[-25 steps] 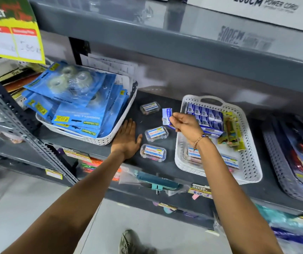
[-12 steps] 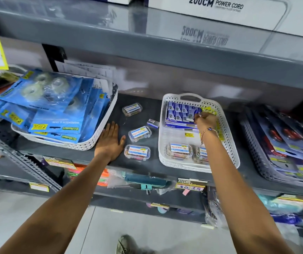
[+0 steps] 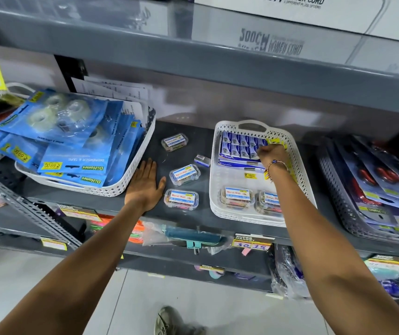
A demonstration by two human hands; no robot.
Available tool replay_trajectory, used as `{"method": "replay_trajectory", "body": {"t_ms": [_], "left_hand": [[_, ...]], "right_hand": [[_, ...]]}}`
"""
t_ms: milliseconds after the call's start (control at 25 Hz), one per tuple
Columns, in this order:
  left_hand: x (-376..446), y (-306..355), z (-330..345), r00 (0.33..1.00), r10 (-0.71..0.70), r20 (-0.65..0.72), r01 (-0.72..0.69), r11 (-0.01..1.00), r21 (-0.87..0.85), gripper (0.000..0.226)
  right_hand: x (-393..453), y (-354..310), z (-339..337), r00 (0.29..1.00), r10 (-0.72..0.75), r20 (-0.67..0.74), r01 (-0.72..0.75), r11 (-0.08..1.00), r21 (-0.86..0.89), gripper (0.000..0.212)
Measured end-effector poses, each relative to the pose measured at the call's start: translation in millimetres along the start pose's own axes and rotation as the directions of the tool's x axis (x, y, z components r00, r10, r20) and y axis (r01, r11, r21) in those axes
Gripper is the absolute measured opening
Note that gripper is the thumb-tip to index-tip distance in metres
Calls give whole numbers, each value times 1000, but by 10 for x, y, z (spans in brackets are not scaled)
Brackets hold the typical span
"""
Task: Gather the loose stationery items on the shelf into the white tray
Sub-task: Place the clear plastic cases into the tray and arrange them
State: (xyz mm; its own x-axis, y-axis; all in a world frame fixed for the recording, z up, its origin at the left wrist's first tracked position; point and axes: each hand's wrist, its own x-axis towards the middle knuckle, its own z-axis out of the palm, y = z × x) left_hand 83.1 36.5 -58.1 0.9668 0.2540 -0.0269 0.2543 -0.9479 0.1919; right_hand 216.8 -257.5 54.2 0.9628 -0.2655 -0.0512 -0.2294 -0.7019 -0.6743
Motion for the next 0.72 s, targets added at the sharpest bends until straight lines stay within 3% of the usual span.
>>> {"method": "replay_trajectory", "body": {"t_ms": [120, 240, 360, 520, 640, 720], "left_hand": [[0, 3, 1, 1000, 0, 5, 0, 1000, 16, 67], [3, 2, 3, 1000, -2, 2, 2, 1000, 19, 67], [-2, 11, 4, 1000, 3, -7, -2, 1000, 6, 67], [-16, 26, -18, 1000, 1, -24, -1, 1000, -23, 66], [-38, 43, -37, 999, -8, -42, 8, 1000, -4, 67], [-46, 56, -54, 999, -8, -41, 8, 1000, -8, 68]], "right_hand": [[-45, -27, 1, 999, 9, -32, -12, 996, -83, 22], [-103, -75, 16, 997, -5, -77, 2, 999, -49, 21], [-177, -258, 54, 987, -132, -90, 126, 990, -70, 25], [-402, -675, 343, 911, -401, 91, 407, 911, -60, 30], [-554, -853, 678, 846, -487, 218, 511, 857, -69, 24], [-610, -880, 851, 823, -479, 307, 541, 824, -166, 23]]}}
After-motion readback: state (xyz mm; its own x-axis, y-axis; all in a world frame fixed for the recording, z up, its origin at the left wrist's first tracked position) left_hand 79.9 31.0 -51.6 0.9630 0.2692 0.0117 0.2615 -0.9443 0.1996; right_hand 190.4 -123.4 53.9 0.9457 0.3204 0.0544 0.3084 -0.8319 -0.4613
